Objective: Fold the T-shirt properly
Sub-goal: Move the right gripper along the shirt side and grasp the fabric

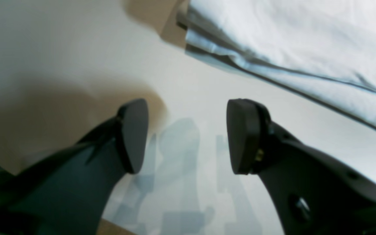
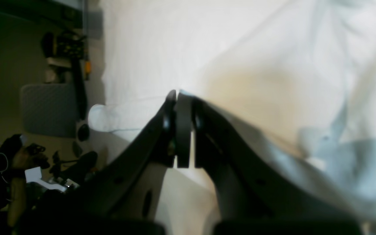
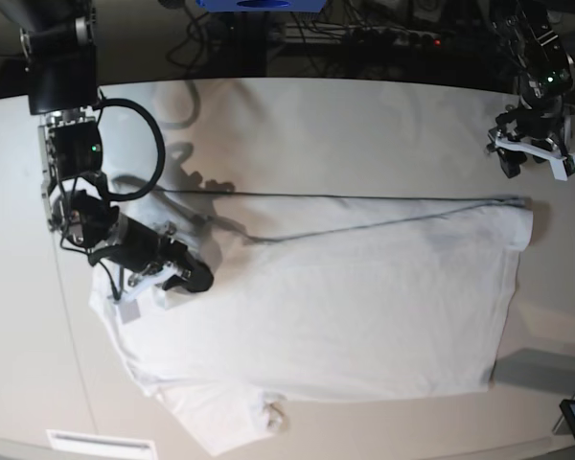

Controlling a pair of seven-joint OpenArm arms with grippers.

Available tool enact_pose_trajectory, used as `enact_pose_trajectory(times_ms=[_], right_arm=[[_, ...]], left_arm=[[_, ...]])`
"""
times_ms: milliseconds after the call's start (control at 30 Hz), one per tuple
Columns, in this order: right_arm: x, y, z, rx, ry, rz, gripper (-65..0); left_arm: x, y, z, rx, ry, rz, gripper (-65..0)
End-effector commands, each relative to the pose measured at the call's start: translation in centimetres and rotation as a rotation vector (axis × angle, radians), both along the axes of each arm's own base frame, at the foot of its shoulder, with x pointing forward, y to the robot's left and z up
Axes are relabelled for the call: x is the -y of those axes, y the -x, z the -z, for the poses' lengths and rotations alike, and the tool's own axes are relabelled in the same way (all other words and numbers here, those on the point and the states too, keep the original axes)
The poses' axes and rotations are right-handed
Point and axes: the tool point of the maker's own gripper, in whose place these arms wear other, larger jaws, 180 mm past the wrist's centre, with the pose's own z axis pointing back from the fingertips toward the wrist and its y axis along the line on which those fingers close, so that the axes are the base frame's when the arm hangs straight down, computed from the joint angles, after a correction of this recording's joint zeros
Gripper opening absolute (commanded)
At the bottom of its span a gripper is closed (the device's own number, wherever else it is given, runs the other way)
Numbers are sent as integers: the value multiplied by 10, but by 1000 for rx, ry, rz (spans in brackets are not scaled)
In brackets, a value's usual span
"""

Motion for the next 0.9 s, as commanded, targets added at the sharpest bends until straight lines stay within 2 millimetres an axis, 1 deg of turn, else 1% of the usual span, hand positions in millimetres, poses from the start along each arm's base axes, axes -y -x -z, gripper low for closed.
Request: enact_pose_trajectory(times_ms=[0,100,167,267,333,400,467,533,633,700,867], right_arm=[[1,-17,-17,52,-6,7,-647],[1,-28,-8,18,0,9,-647],[-1,-36,-9,17,8,2,-647],[-9,-52,-21,38,-2,-5,-647],[-10,-60,-24,36,-8,0,-647],[-7,-71,-26,32,-6,9,-647],[-12,-78,-29,31,-18,10,-647],[-12,-88,-37,41,-19,15,-647],[-7,-101,-43,47,-19,37,-647],[-2,-110,-44,51,-19,67,-647],[0,-127,-45,59,-29,103,-647]], left_arm=[[-4,-6,-13,37,-29,10,-279],[-5,0,-9,20,-31,10,-279],[-5,1,-9,16,-31,10,-279],[-5,3,-8,12,-33,10,-279],[-5,7,-6,-1,-34,11,-279],[-4,7,-5,-3,-34,14,-279],[-4,8,-5,-5,-34,14,-279],[-5,12,-3,-17,-35,13,-279],[-5,13,-2,-19,-35,13,-279],[-4,12,-2,-19,-34,14,-279],[-5,16,0,-31,-37,16,-279]])
